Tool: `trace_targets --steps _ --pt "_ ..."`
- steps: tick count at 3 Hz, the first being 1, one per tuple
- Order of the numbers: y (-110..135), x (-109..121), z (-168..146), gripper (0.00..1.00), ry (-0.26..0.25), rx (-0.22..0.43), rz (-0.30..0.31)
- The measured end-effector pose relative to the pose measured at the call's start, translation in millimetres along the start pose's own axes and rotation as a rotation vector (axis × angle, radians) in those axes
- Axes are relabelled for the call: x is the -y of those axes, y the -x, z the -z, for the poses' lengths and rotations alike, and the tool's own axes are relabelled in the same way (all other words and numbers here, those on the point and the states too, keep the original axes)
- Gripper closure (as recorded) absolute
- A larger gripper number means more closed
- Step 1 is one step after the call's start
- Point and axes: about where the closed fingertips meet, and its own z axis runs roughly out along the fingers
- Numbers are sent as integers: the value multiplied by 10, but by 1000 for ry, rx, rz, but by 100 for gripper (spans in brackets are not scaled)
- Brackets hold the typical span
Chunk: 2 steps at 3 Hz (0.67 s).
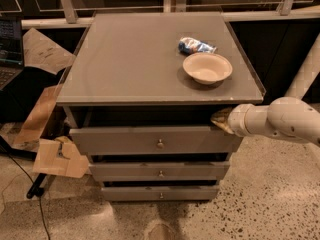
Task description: Open top drawer
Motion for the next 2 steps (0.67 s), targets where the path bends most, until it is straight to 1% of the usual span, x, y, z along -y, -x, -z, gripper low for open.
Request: trace_targets --steps 1,2 --pt "-3 -27 15 100 34 17 11" --pt "18 -129 112 100 98 31 31"
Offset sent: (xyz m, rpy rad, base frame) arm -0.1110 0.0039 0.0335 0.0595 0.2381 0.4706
